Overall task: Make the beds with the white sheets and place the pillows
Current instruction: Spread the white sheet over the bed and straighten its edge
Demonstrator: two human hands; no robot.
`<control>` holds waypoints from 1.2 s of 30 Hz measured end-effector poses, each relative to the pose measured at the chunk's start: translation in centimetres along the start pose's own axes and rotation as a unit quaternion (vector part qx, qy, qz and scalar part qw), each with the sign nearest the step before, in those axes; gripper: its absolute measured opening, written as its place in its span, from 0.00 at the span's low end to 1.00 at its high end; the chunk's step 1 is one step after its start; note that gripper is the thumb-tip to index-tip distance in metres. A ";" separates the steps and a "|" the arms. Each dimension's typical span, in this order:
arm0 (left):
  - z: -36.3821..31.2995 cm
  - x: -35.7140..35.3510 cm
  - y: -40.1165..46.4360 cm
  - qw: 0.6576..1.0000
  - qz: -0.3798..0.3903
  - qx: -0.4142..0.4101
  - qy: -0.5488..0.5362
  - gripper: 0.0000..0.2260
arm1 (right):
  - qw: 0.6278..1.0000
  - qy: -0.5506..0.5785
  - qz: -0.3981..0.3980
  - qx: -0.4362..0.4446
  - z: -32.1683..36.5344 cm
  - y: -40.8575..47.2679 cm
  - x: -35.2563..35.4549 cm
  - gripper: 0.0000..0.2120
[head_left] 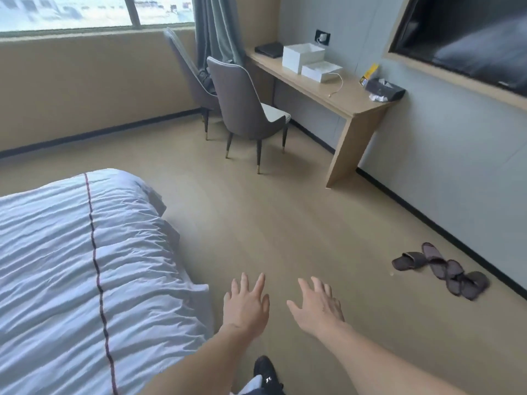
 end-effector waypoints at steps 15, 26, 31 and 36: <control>10.2 12.5 28.1 0.967 -0.099 0.236 0.006 0.26 | 0.973 -0.035 0.028 0.229 20.7 35.3 9.7 0.31; 12.7 23.5 50.7 0.908 -0.165 0.379 -0.068 0.26 | 0.936 -0.067 0.074 0.337 34.5 60.8 17.9 0.29; 15.1 25.2 57.6 0.894 -0.140 0.417 -0.080 0.26 | 0.920 -0.068 0.096 0.375 41.2 67.5 19.3 0.27; 20.2 27.9 67.1 0.900 -0.135 0.413 -0.046 0.26 | 0.908 -0.080 0.095 0.400 48.9 75.7 19.9 0.26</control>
Point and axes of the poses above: each hand's wrist, its own y-axis towards the middle knuckle, its own x-axis out of the back of the hand, z = x × y, the point moved 4 cm from there along y, towards the middle knuckle, and after that the axes turned 6 degrees about -z, right-handed, at the moved point
